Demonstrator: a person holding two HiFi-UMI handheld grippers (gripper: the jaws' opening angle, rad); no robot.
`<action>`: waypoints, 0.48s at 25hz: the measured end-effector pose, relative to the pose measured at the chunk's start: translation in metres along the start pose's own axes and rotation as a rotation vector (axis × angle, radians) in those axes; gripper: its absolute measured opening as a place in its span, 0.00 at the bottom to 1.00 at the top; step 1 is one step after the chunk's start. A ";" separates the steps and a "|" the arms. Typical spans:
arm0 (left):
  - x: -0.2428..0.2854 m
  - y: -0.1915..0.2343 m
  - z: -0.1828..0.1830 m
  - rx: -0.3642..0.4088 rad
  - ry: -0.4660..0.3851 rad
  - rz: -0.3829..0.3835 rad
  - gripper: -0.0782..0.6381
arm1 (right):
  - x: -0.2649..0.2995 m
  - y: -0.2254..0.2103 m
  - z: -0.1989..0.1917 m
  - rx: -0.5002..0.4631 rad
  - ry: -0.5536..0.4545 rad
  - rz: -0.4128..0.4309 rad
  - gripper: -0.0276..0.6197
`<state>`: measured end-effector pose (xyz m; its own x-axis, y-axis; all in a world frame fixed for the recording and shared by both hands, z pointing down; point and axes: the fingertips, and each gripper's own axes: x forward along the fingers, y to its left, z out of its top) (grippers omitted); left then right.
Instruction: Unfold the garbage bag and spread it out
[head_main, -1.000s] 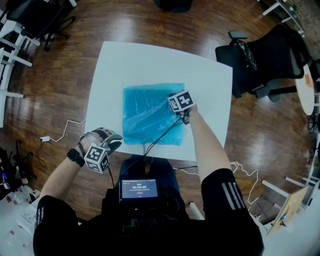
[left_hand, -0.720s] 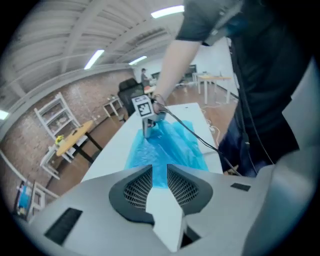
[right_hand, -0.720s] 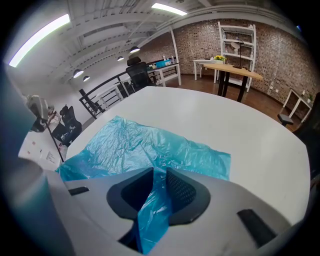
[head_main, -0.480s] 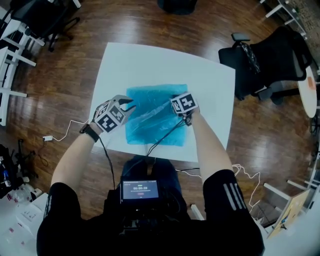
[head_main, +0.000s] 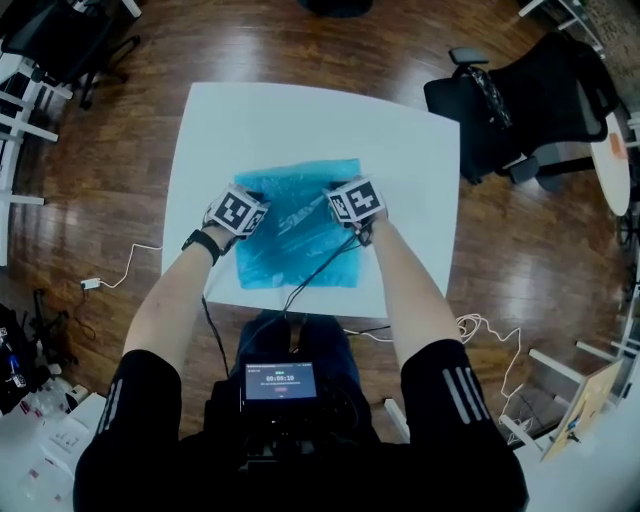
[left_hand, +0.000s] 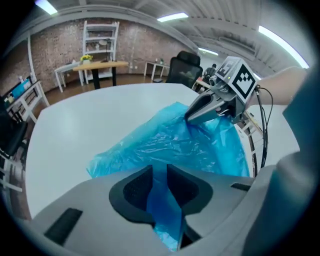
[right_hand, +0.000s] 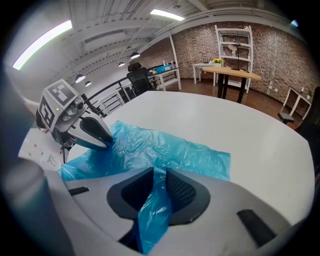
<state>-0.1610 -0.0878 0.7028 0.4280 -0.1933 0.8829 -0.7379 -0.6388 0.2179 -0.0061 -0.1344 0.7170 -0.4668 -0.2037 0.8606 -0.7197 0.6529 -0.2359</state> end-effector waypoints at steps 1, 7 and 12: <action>0.002 0.001 0.001 -0.012 -0.006 0.001 0.25 | 0.000 -0.001 -0.002 0.001 0.004 0.001 0.21; 0.002 0.005 0.006 -0.034 -0.019 0.013 0.24 | 0.000 -0.001 -0.004 0.014 -0.010 0.007 0.20; 0.005 0.005 0.006 -0.026 -0.018 0.024 0.24 | -0.011 -0.002 0.006 0.057 -0.101 0.004 0.20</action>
<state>-0.1593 -0.0963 0.7054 0.4189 -0.2220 0.8804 -0.7613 -0.6143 0.2073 -0.0027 -0.1379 0.7053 -0.5176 -0.2755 0.8101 -0.7441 0.6123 -0.2672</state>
